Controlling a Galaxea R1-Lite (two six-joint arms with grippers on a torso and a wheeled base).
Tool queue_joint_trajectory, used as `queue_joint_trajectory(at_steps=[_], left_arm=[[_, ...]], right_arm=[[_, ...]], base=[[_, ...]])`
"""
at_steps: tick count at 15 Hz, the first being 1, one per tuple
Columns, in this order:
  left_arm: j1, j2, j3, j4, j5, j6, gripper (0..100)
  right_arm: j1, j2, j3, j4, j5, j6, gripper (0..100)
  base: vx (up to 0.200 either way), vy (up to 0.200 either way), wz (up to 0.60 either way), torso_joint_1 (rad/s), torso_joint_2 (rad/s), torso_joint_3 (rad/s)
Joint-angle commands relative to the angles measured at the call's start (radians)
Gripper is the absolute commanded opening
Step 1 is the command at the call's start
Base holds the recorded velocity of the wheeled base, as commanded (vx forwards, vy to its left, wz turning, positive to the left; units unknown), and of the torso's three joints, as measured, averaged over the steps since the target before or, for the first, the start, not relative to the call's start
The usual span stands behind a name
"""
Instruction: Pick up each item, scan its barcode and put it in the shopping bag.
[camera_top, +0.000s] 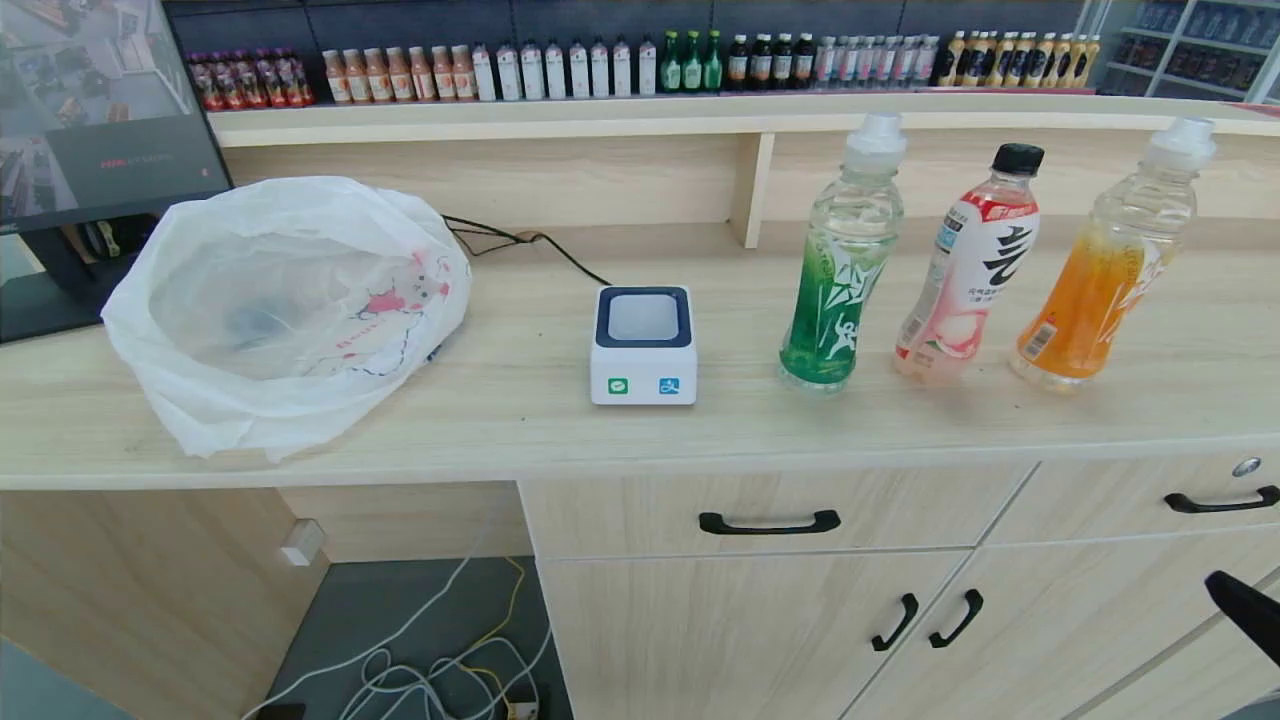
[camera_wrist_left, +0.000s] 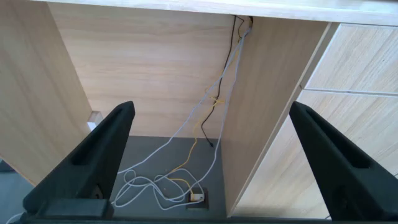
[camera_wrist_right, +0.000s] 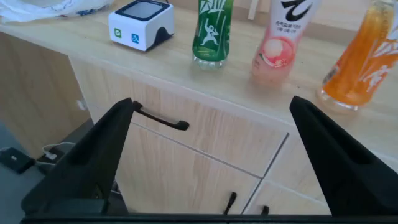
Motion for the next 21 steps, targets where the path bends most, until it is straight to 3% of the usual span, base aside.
queue_joint_trajectory(at_steps=[1, 2, 3, 8, 11, 15, 17, 21], left_arm=[[0.000, 0.000, 0.000, 0.000, 0.000, 0.000, 100], [0.001, 0.000, 0.000, 0.000, 0.000, 0.000, 100], [0.000, 0.000, 0.000, 0.000, -0.002, 0.000, 100], [0.000, 0.000, 0.000, 0.000, 0.000, 0.000, 100], [0.000, 0.000, 0.000, 0.000, 0.000, 0.000, 100], [0.001, 0.000, 0.000, 0.000, 0.000, 0.000, 100], [0.000, 0.000, 0.000, 0.000, 0.000, 0.000, 100], [0.000, 0.000, 0.000, 0.000, 0.000, 0.000, 100]], right_arm=[[0.113, 0.307, -0.019, -0.211, 0.001, -0.009, 100], [0.126, 0.399, -0.037, -0.324, 0.001, -0.003, 100], [0.129, 0.446, -0.069, -0.349, 0.001, 0.011, 100], [0.175, 0.600, -0.200, -0.358, -0.004, 0.016, 100], [0.219, 0.649, -0.206, -0.467, -0.005, 0.062, 100], [0.256, 0.774, -0.135, -0.790, -0.088, 0.036, 100], [0.304, 0.794, -0.126, -0.830, -0.168, 0.042, 100], [0.302, 0.842, -0.145, -0.849, -0.174, 0.036, 100]], base=[[0.000, 0.000, 0.00, 0.000, 0.00, 0.000], [0.000, 0.000, 0.00, 0.000, 0.00, 0.000], [0.000, 0.000, 0.00, 0.000, 0.00, 0.000], [0.000, 0.000, 0.00, 0.000, 0.00, 0.000], [0.000, 0.000, 0.00, 0.000, 0.00, 0.000], [0.000, 0.000, 0.00, 0.000, 0.00, 0.000], [0.000, 0.000, 0.00, 0.000, 0.00, 0.000], [0.000, 0.000, 0.00, 0.000, 0.00, 0.000]])
